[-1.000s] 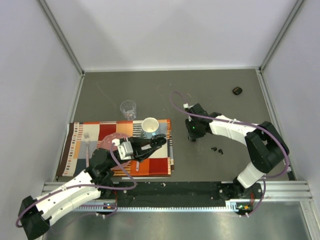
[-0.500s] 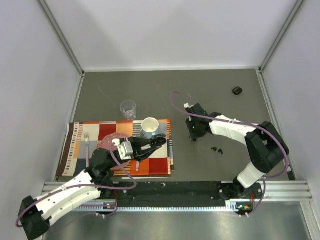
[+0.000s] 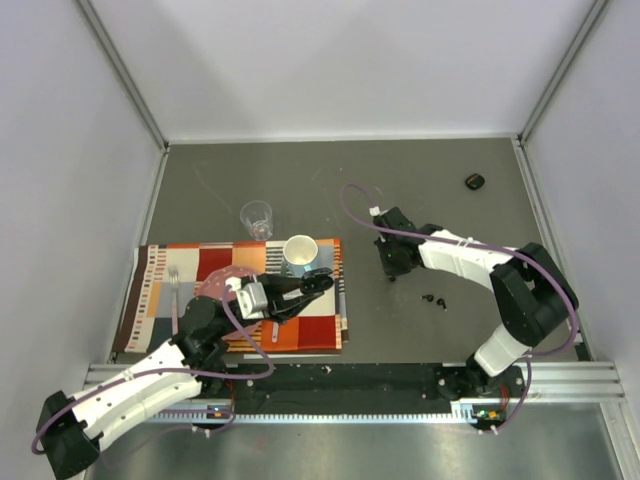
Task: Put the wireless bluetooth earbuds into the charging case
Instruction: Pick up the earbud from the center of the board.
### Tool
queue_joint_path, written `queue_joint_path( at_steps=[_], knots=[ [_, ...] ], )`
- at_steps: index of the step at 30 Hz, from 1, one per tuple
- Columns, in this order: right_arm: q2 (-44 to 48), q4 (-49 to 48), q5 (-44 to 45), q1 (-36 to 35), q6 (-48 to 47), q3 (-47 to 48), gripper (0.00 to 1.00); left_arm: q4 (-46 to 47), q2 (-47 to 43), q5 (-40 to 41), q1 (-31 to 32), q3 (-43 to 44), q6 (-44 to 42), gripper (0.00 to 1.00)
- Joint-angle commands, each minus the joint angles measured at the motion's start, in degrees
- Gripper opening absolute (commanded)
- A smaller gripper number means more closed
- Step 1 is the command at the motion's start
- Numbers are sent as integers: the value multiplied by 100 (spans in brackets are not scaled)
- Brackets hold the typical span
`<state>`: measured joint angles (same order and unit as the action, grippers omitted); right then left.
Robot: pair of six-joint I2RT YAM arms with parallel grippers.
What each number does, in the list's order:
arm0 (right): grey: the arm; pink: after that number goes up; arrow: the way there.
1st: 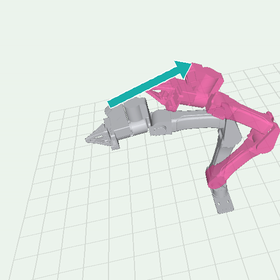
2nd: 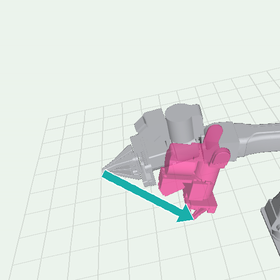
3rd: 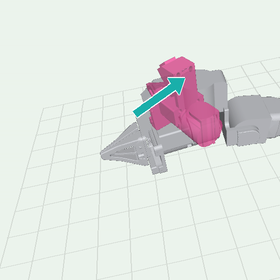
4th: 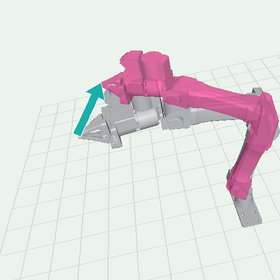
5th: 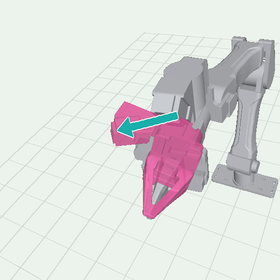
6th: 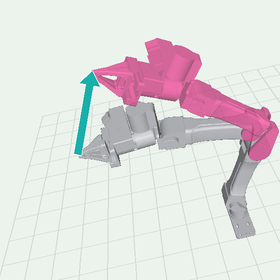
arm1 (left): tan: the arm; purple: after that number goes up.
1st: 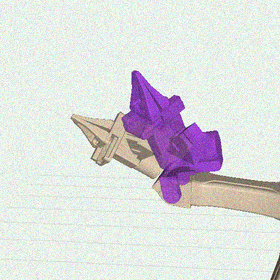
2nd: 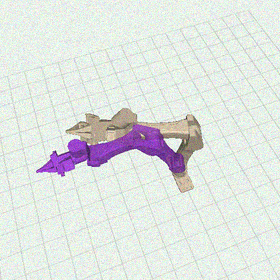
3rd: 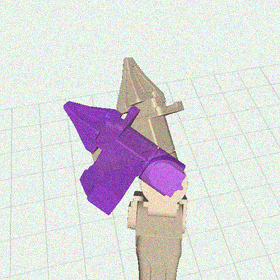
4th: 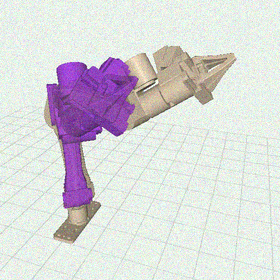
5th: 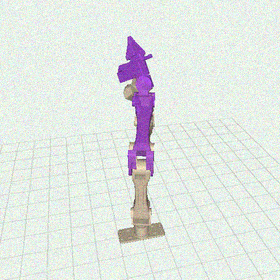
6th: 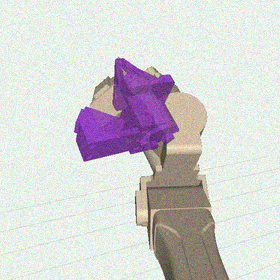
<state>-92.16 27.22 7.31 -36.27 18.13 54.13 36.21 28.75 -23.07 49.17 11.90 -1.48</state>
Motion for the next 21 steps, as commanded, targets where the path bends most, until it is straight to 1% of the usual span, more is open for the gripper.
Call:
queue_joint_path(
  at_steps=[1,2,3,8,11,16,21],
  knots=[
    [-39,152,139,-47,-64,203,7,220,16,-13,14,67,-37,0],
    [-30,160,156,-47,-73,203,1,220,25,-5,5,67,-37,0],
    [-30,161,148,-38,-90,203,0,220,25,-5,14,58,-28,0],
    [180,161,148,-47,-125,195,0,203,-1,13,5,40,-37,0],
    [548,152,43,-47,-265,186,0,185,-36,31,14,32,-28,0],
    [1305,134,-388,-47,-626,168,0,176,-63,48,14,5,-11,0],
    [2217,125,-1336,-47,-1197,168,0,194,-28,13,5,23,-19,0]
  ],
)
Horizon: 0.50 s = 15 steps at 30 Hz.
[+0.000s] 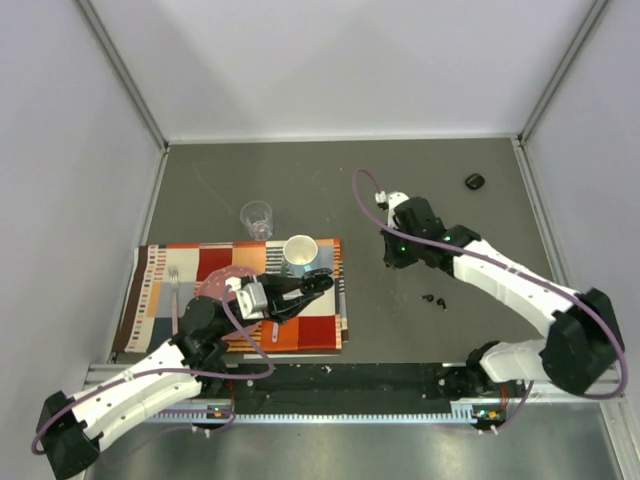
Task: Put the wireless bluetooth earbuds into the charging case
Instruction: Pick up the earbud from the center of the board.
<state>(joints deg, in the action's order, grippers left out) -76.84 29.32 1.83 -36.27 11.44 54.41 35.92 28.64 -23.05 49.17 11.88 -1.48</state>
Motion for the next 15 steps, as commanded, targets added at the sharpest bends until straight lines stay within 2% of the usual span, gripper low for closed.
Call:
queue_joint_path(
  at_steps=[1,7,15],
  knots=[
    [844,-119,-885,-47,-642,131,0,222,18,-7,14,25,-11,0],
    [1890,-304,-1825,-47,-1117,262,0,389,159,-77,14,25,42,0],
    [2726,-313,-4180,-55,-1504,745,0,468,273,-174,14,69,104,0]
  ],
)
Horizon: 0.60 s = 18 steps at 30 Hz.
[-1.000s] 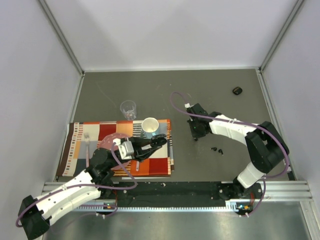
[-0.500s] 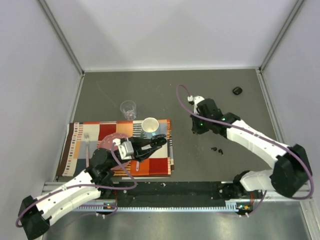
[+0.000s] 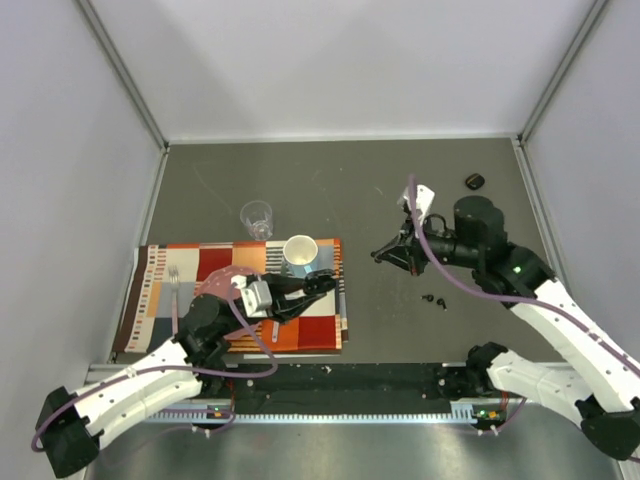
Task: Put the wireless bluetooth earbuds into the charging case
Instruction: Pick up the earbud from the center of the board, then place the earbud in the charging case.
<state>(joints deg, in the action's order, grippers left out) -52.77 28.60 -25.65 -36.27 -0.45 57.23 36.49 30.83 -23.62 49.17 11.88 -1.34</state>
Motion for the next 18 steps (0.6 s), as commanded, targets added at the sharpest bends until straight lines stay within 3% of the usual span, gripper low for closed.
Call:
queue_joint_path(
  at_steps=[1,9,18],
  knots=[
    [346,-241,-1565,-82,-342,499,0,412,81,-117,14,78,108,0],
    [382,-179,-2243,-477,-509,754,0,552,318,-257,14,157,126,0],
    [31,-83,-1866,-1189,-728,1009,0,491,599,-749,5,412,117,0]
  ],
)
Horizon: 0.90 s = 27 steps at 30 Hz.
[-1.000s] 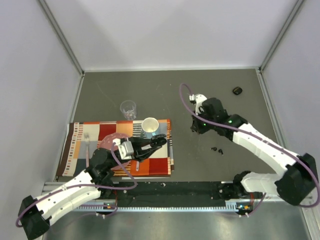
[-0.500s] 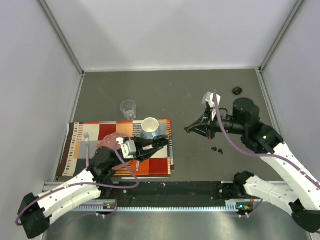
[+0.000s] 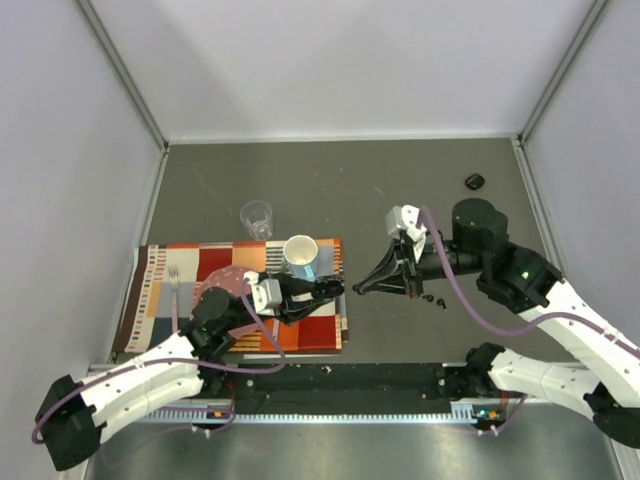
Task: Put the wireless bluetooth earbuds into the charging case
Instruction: Place the earbud in the charging case.
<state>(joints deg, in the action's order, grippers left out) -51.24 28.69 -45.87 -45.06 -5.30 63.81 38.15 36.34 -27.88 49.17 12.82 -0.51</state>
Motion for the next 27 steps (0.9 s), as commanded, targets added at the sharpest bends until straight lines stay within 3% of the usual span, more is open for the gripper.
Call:
queue_joint_path(
  at_steps=[1,8,27],
  knots=[
    [-210,-30,227,-380,-330,369,0,325,66,-367,14,344,42,0],
    [-579,102,666,-872,-542,492,0,307,242,-788,14,458,192,0],
    [-1335,427,1132,-1277,-885,764,0,359,647,-1431,14,687,262,0]
  ],
)
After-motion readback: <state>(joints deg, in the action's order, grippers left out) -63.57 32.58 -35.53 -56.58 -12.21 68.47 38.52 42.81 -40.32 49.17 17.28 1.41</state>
